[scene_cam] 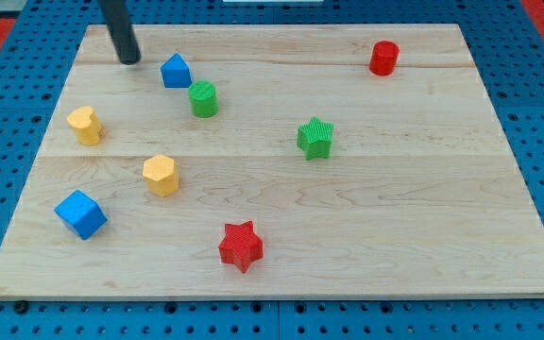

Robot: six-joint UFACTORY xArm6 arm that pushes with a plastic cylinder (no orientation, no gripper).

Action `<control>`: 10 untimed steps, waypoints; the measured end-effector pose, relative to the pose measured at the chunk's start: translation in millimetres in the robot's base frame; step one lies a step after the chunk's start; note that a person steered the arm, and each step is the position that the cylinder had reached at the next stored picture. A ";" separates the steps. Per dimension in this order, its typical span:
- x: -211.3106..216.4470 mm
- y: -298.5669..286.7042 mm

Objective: Move blue triangle diagonal to the top right of green circle

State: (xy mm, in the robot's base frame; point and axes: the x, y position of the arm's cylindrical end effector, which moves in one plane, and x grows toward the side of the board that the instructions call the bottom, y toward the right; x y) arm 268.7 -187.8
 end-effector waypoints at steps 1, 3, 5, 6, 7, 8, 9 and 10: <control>8.0 11.8; 15.2 17.7; 24.3 80.6; 22.9 129.0; 22.9 116.6; 39.8 100.4; 3.6 35.2; -13.4 -13.0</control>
State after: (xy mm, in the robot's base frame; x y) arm 255.3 -200.9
